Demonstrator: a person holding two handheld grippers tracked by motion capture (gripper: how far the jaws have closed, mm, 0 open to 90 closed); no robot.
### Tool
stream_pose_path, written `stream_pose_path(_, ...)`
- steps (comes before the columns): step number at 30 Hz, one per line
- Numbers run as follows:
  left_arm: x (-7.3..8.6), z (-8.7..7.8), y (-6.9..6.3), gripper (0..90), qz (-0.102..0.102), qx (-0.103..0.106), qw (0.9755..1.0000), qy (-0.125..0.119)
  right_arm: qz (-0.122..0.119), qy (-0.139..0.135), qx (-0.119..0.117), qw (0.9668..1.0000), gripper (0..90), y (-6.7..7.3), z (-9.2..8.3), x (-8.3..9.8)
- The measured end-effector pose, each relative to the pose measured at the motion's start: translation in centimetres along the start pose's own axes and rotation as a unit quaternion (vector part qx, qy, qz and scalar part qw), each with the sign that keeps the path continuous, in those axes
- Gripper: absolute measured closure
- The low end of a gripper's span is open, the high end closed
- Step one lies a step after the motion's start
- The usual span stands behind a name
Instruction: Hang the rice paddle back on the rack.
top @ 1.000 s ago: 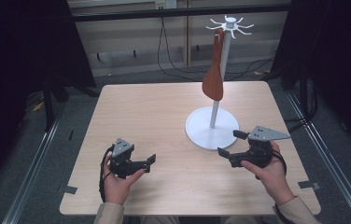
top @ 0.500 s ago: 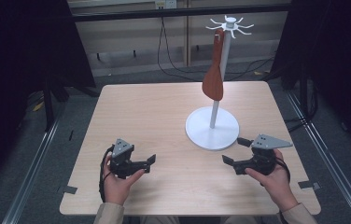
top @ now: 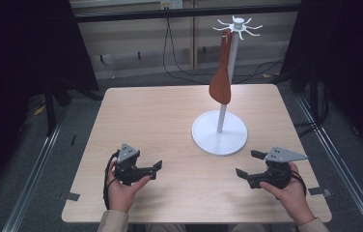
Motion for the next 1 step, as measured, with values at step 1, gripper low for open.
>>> stream_pose_path(1, -0.01, 0.04, -0.02, 5.3, 0.0, 0.0, 1.0, 0.0, -0.001, 0.001, 0.002, 1.0, 8.8, 0.0, -0.04, 0.07)
Point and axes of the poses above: each handheld gripper's, and its own axes: z roughly forward along the jaws, x roughly out of its underside, y roughly to its left, the point moved 2 cm from there along z, roughly forward along the jaws, and after that the axes turned 8 degrees about -z, right-handed, at the moved point
